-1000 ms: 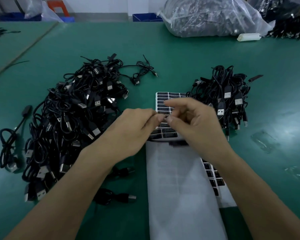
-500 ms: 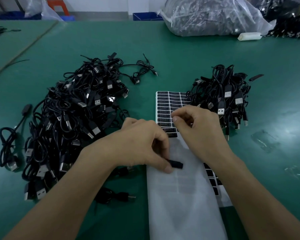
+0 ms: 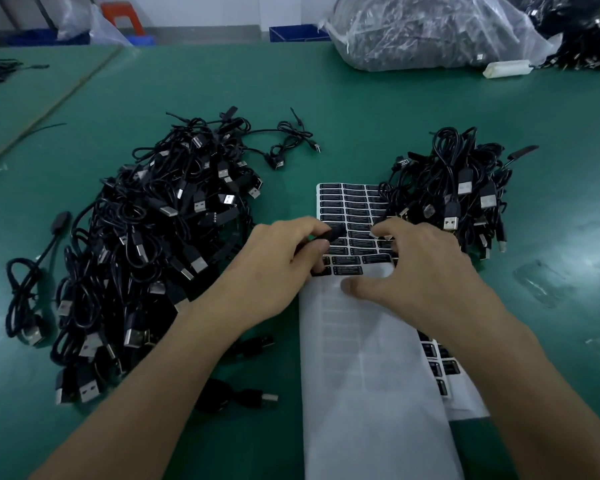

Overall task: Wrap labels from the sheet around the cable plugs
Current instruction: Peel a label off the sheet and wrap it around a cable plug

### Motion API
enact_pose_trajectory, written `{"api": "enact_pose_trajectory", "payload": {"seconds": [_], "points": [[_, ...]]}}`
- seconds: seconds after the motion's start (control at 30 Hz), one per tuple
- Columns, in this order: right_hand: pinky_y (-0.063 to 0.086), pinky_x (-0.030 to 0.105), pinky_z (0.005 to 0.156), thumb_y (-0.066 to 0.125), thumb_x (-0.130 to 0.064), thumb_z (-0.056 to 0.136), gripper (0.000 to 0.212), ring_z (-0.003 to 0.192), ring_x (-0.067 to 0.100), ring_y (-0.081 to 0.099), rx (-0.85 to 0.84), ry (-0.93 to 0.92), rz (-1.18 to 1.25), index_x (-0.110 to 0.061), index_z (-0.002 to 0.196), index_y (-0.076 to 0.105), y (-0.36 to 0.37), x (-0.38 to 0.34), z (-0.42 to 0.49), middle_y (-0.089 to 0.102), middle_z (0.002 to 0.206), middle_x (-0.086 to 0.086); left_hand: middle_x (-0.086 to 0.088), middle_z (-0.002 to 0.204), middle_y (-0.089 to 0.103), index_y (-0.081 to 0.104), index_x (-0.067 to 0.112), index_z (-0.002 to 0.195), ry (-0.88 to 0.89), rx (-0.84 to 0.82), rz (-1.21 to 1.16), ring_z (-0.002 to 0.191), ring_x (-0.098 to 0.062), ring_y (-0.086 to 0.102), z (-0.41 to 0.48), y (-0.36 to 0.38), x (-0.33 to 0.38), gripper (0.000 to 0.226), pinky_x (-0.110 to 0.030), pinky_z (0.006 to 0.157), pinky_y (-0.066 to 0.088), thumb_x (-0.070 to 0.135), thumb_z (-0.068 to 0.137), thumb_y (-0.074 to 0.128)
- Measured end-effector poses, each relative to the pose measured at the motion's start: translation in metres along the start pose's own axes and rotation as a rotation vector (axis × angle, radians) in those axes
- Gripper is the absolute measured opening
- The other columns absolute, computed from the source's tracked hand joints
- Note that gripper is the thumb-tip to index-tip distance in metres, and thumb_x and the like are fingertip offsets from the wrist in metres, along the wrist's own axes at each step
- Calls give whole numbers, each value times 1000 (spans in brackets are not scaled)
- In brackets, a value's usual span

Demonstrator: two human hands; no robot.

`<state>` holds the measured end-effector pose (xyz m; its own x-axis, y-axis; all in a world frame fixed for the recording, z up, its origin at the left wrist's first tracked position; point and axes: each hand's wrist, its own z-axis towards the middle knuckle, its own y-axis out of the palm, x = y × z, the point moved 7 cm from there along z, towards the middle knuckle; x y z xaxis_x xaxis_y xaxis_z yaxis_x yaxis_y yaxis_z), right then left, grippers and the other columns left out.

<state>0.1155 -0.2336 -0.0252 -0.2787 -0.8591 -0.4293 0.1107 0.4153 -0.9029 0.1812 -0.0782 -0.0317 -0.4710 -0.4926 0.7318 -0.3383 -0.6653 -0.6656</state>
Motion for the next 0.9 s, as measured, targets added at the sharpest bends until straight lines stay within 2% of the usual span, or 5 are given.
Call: {"api": "enact_pose_trajectory", "payload": {"seconds": [0.3,0.43,0.57,0.73,0.9], "points": [[37,22,58,89,-49,63,47,78,2,51,-51,0,178,-25,92,61,2,2,5,53,89,-13,12,111,65,54,28,139,18,3,-18,103,-6,60,-2,5,-2,34,-31,91,49,30,105,49],[36,19,57,90,-35,68,34,76,2,52,13,-83,260,-28,75,57,-1,-4,7,58,89,-5,4,114,69,58,18,138,124,133,36,101,-2,59,-3,-5,7,33,-12,86,43,20,106,48],[38,10,50,86,-36,74,24,54,-4,52,82,-109,441,-26,70,65,-3,-4,9,62,65,-8,1,72,66,58,15,140,194,188,9,72,-1,63,-6,-10,16,38,-4,65,42,24,106,43],[40,19,53,84,-41,76,22,61,6,57,160,-37,552,-26,70,68,2,2,11,69,72,-4,4,58,54,60,24,98,114,110,-22,50,-15,48,-7,-2,13,28,-48,55,48,35,107,36],[35,11,47,82,-43,79,22,50,1,47,260,39,677,-26,72,69,0,10,13,62,59,-7,-2,58,46,41,14,76,57,122,-65,52,-19,39,-6,-3,17,40,-54,53,41,47,98,32]]}}
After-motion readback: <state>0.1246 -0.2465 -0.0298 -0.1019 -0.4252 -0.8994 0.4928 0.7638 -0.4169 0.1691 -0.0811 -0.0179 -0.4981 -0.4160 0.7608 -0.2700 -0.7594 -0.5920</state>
